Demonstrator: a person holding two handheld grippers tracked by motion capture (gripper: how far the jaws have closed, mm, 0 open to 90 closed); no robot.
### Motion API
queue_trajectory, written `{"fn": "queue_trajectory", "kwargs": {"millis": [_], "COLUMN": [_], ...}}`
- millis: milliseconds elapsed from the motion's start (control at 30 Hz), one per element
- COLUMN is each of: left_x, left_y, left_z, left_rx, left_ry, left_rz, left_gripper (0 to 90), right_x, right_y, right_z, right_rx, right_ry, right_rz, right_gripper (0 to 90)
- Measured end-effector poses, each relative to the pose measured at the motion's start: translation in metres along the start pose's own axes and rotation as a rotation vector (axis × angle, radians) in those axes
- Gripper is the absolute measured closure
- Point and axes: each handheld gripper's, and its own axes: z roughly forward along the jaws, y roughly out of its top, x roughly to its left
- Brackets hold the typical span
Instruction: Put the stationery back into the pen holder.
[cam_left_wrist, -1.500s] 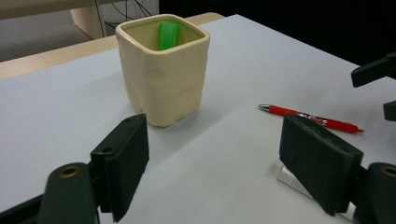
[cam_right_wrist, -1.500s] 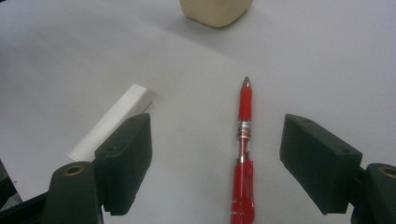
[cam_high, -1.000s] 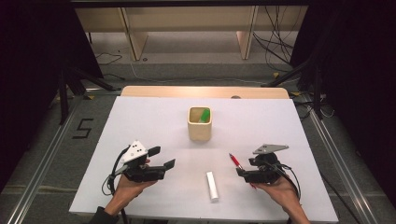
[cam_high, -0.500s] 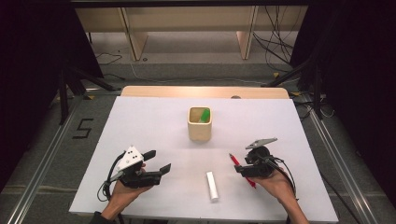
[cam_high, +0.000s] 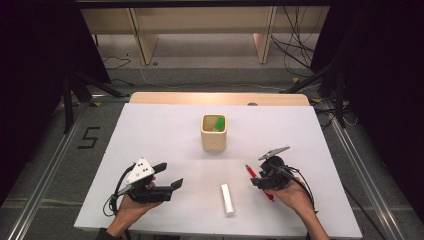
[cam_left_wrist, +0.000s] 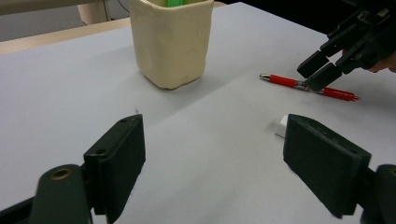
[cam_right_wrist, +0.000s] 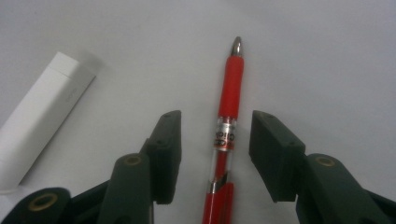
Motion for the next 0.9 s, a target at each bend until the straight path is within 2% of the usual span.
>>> {"fn": "queue_trajectory", "kwargs": {"millis": [100,567,800,900], "left_x": [0.0,0.001,0.0,-0.001], "left_y": [-0.001,-0.003,-0.004,-0.004], "left_z": [0.0,0.0,-0.001,-0.001], "left_rx": [0.001,0.025,0.028,0.029], "left_ry": [-0.001,-0.003,-0.008,-0.008], "left_rz": [-0.001,0.006,0.01,0.014], "left_gripper": [20.7,20.6,20.6,20.6], "right_x": [0.0,0.0,0.0,0.001], "right_y": [0.001,0.007,0.01,0.012], "right_z": [0.003,0.007,0.01,0.011], "right_rx": [0.025,0.07,0.096,0.109], "right_ry": [0.005,-0.029,-0.05,-0.071], "right_rz": [-0.004,0.001,0.008,-0.008], "right_gripper": [56.3,64.7,68.1,70.3]}}
